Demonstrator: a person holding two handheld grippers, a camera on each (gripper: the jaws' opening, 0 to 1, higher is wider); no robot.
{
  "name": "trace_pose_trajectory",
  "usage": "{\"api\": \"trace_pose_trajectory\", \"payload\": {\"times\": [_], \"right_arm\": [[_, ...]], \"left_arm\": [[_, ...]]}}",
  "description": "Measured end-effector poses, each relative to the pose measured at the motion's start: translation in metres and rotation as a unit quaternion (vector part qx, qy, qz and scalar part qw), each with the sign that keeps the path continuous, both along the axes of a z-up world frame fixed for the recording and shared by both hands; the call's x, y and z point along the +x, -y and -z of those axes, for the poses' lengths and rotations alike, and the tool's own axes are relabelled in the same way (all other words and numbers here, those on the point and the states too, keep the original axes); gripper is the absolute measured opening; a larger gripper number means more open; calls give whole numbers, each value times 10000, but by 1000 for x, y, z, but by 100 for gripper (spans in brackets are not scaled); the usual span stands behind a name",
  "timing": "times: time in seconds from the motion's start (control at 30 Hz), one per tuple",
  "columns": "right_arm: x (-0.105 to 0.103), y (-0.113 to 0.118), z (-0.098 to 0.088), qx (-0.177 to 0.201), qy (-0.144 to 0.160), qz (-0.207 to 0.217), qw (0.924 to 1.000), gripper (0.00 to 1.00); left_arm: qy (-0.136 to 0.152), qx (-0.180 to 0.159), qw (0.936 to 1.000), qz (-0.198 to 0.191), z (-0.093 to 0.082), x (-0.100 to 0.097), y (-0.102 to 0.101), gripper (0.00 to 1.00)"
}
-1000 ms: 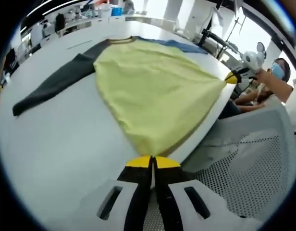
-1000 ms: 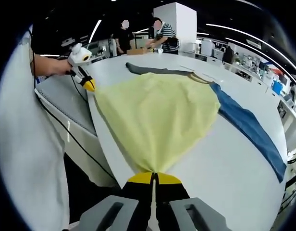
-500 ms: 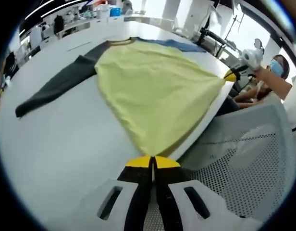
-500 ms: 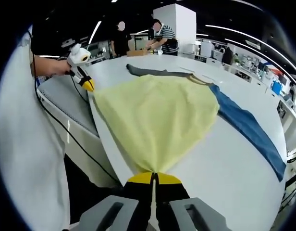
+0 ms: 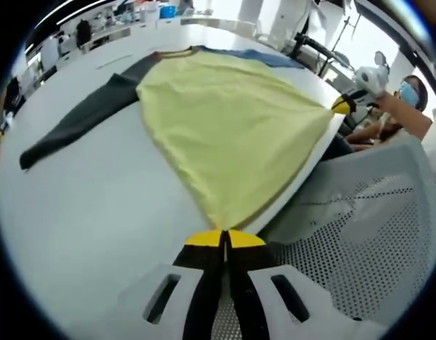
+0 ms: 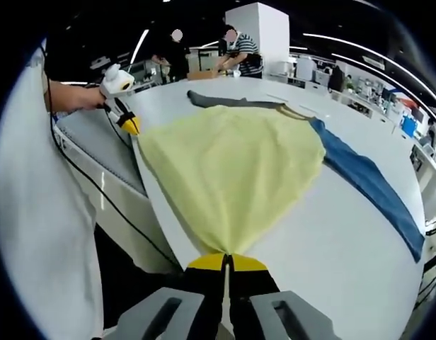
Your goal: Fold the garment on the visible template until the final outline fits inside the template.
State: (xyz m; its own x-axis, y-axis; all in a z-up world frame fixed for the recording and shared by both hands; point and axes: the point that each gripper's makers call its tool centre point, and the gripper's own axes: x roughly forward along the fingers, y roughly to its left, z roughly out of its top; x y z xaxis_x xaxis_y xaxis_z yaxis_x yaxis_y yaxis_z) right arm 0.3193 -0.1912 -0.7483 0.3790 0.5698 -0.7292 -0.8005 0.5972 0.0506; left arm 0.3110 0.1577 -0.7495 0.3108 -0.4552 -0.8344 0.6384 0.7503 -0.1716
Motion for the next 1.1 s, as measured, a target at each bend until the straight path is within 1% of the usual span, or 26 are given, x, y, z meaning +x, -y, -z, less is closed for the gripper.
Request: {"api": "trace_pose_trajectory", "payload": {"times": [0.13, 0.3, 0.4, 0.53, 0.63, 0.77, 0.93, 1.1], "right_arm": [[-4, -3, -3, 11, 7, -57, 10000, 0], [-10, -4, 2, 17, -182, -129, 9998, 0], [-13, -5, 3, -43, -194, -188, 9996, 0], [-12, -4, 1, 11, -218, -158, 9996, 0], [-11, -4, -1, 83, -228, -137, 9996, 5], [-10, -4, -6, 191, -217, -108, 9995, 6], [-5, -3, -15, 440, -217, 30, 9988, 10], [-4, 0, -18, 439, -192, 40, 9988, 11]], "left_arm": [[-21, 39, 10000, 28, 0, -3, -3, 0], [-77, 35, 10000, 22, 1, -5, -5, 0], [-82, 28, 10000, -9, 0, -6, -6, 0], [-108, -5, 9999, -55, 0, -6, -7, 0], [-107, -11, 9999, -94, -1, -6, -7, 0], [-99, -81, 9998, -168, -2, -6, -7, 0], [-47, -134, 9996, -264, -5, -5, -10, 1], [43, -221, 9990, -393, -10, -1, -12, 5]]}}
